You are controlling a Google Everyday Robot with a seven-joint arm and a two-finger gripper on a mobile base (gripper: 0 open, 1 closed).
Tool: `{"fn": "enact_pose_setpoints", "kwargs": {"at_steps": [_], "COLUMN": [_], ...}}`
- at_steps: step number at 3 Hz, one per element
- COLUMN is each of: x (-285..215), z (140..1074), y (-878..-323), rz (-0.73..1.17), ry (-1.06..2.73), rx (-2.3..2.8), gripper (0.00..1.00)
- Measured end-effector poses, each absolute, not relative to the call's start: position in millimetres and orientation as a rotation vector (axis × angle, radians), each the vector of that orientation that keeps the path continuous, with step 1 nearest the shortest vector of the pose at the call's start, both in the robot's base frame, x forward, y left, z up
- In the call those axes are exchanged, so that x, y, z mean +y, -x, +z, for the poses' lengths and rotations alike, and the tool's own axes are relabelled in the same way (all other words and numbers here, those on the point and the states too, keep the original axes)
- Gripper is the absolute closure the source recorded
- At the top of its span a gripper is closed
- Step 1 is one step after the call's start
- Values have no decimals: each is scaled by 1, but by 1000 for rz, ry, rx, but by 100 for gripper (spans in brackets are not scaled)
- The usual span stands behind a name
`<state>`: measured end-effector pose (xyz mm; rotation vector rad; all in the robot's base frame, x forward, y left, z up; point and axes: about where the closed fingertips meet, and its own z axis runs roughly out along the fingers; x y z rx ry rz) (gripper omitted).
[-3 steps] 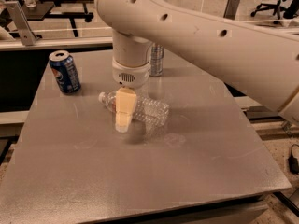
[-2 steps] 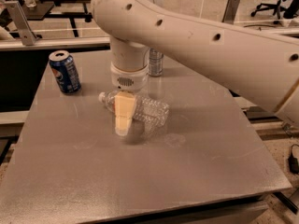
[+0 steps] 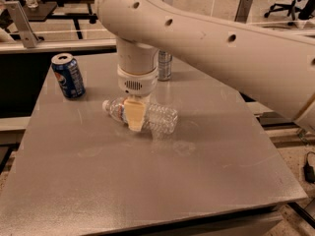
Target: Pick water bottle
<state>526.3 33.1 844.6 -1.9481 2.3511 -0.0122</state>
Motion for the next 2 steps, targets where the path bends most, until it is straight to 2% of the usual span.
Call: {"fn": "enact_pose_setpoints", "kwargs": {"at_steps": [2], "x": [32], "z": [904], "y": [-527], "rz": [69], "ry": [1994], "rx": [2219], "gripper": [100]}}
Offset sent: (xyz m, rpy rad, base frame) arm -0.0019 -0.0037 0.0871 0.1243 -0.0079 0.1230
